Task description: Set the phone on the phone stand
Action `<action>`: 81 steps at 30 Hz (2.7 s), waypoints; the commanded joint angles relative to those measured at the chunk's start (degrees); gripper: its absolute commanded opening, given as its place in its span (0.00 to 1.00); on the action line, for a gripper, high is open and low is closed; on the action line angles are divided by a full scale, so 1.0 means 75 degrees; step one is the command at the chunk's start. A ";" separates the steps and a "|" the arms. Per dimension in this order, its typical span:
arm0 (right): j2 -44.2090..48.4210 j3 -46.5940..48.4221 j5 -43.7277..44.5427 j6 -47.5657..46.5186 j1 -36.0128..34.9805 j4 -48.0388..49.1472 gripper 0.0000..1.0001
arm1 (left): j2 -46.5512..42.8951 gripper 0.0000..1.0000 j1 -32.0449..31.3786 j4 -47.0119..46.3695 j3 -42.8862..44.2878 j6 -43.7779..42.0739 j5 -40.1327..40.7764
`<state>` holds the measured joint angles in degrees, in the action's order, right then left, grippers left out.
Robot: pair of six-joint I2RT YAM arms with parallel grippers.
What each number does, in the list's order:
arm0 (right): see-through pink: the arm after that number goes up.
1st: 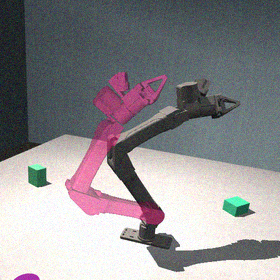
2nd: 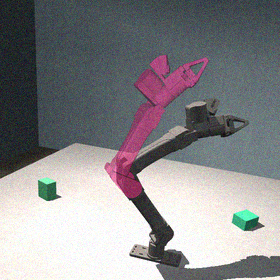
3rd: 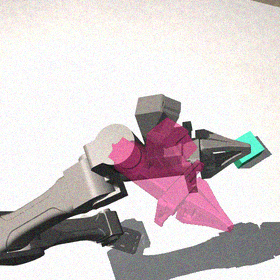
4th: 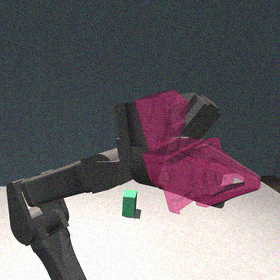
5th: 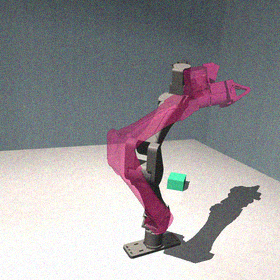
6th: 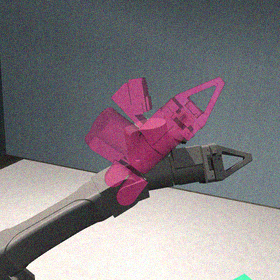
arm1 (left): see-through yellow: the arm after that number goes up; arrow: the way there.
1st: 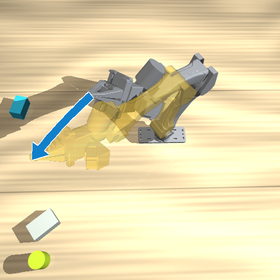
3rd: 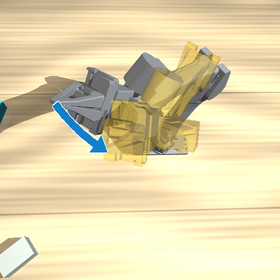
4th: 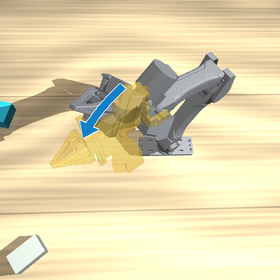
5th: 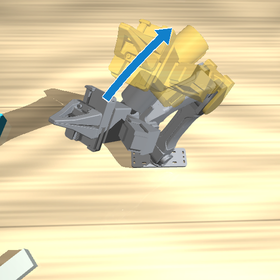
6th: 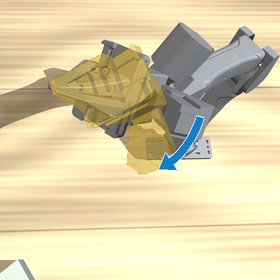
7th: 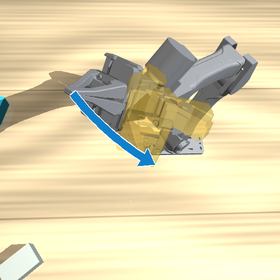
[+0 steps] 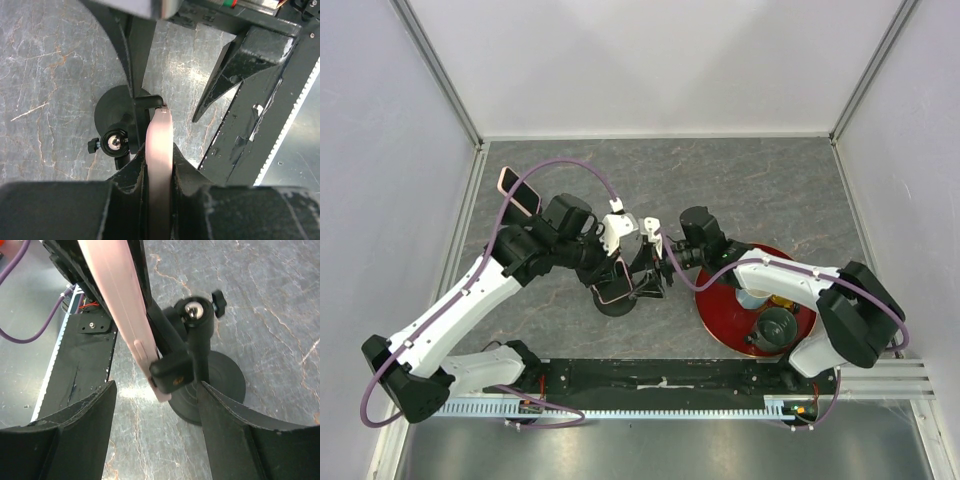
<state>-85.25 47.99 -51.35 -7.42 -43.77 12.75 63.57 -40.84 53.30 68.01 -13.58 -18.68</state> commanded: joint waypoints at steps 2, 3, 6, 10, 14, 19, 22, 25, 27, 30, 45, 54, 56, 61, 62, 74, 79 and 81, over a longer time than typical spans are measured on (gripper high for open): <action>-0.0304 0.0586 -0.0442 -0.0253 -0.0258 0.0444 0.70 | -0.0191 0.02 -0.0039 -0.0614 0.0132 -0.0615 -0.0779; -0.0340 0.0644 -0.0430 -0.0276 -0.0293 0.0444 0.70 | -0.0191 0.02 -0.0051 -0.0614 0.0132 -0.0638 -0.0802; -0.0410 0.0750 -0.0454 -0.0300 -0.0387 0.0386 0.66 | -0.0156 0.02 -0.0051 -0.0614 0.0132 -0.0673 -0.0815; -0.0562 0.0844 -0.0489 -0.0311 -0.0410 0.0315 0.47 | -0.0179 0.02 -0.0063 -0.0637 0.0073 -0.0685 -0.0803; -0.0504 0.0704 -0.0489 -0.0137 -0.0434 0.0547 0.11 | -0.0249 0.02 -0.0098 -0.0743 0.0038 -0.0545 -0.0406; -0.0119 -0.0291 0.1498 0.1689 -0.0701 0.2258 0.00 | -0.0554 0.02 -0.0401 -0.1677 -0.0440 -0.0169 0.1897; 0.0582 -0.1508 0.4076 0.2838 -0.1240 0.3942 0.00 | -0.0519 0.02 -0.0624 -0.1903 -0.0630 -0.0192 0.2873; 0.1192 -0.2096 0.5988 0.3122 -0.1825 0.4392 0.00 | -0.0332 0.02 -0.0777 -0.1985 -0.0654 -0.0204 0.3402; 0.1417 -0.2296 0.6752 0.3134 -0.2038 0.4440 0.00 | -0.0320 0.02 -0.0801 -0.2172 -0.0758 -0.0146 0.3661; 0.1838 -0.2424 0.7487 0.3040 -0.2413 0.4346 0.00 | -0.0343 0.02 -0.0812 -0.2547 -0.0817 0.0029 0.3767; 0.3044 -0.2658 0.7843 0.1950 -0.2708 0.2028 0.43 | -0.0788 0.02 -0.0871 -0.2771 -0.1076 0.0158 0.2631; 0.5167 -0.3023 0.8347 0.2184 -0.2040 0.0246 0.60 | -0.0041 0.02 -0.0719 -0.2139 -0.0116 0.1388 0.3134; 0.5261 -0.3070 0.8138 0.2220 -0.1934 0.0175 0.60 | 0.0125 0.02 -0.0440 -0.1822 0.0236 0.1704 0.3193; 0.5262 -0.3070 0.7832 0.2360 -0.1863 0.0104 0.60 | 0.0372 0.02 0.0463 -0.1224 0.0880 0.2232 0.3357; 0.5227 -0.3059 0.7773 0.2360 -0.1863 0.0116 0.61 | 0.0337 0.02 0.0824 -0.1131 0.0916 0.2361 0.3497; 0.5063 -0.2695 0.6859 0.2091 -0.1828 -0.0094 0.64 | 0.0148 0.02 0.5137 -0.1750 0.0940 0.2034 0.2082; 0.5050 -0.2636 0.5933 0.2137 -0.1828 -0.0189 0.66 | 0.0465 0.02 0.6029 -0.1727 0.1104 0.1823 0.2011; 0.5097 -0.2718 0.5863 0.2208 -0.1828 -0.0189 0.66 | 0.0442 0.02 0.6499 -0.1960 0.0953 0.1823 0.1390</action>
<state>-47.64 25.67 -3.29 8.75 -57.60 11.25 67.68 3.55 47.72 72.07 2.07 -0.62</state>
